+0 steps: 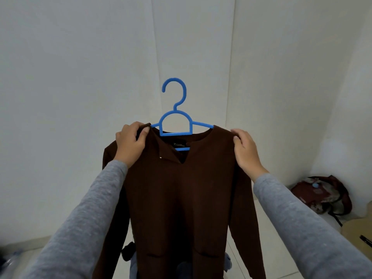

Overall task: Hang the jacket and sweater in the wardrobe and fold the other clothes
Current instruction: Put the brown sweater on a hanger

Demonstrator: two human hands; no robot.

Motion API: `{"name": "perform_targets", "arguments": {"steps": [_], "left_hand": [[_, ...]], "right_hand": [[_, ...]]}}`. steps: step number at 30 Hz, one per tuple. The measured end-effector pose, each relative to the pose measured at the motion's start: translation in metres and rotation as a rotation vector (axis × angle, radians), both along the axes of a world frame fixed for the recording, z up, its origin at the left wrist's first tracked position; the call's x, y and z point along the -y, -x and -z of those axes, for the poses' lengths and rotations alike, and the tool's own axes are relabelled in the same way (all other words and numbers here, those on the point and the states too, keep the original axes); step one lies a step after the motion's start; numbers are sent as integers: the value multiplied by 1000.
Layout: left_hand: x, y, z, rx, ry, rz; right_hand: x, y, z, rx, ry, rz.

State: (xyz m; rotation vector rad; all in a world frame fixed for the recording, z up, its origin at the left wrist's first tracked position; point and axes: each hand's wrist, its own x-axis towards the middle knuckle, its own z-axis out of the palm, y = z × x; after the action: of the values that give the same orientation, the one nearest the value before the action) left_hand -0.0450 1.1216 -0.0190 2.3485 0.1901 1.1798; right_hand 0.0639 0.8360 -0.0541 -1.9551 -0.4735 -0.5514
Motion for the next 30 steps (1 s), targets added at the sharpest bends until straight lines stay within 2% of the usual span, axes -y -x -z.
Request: {"name": "perform_targets", "arguments": {"steps": [2,5,6,8,10,15,21,25,30], "left_hand": [[8,0,4,-20,-11,28],[25,-4,9,-58,-42,80],[31,-6,11,-69,-56,97],[41,-8,14,-87,-82,135],[46,-10,16,-88,-89,158],[48,-9,19,-112,-81,228],[53,1,23,-129,-162,324],[39,15,27,-162,-162,301],[25,22,32,-210,-259,333]], "right_hand": [[-10,9,-10,104,109,-77],[-29,25,-26,113,180,-290],[-36,29,-31,99,175,-345],[-45,38,-39,29,37,-396],[-50,41,-45,-50,-118,-376],[-42,42,-55,-169,-235,-331],[-39,50,-65,-225,-387,-321],[-40,60,-69,-199,-378,-270],[-41,83,-70,-165,-355,-187]]}}
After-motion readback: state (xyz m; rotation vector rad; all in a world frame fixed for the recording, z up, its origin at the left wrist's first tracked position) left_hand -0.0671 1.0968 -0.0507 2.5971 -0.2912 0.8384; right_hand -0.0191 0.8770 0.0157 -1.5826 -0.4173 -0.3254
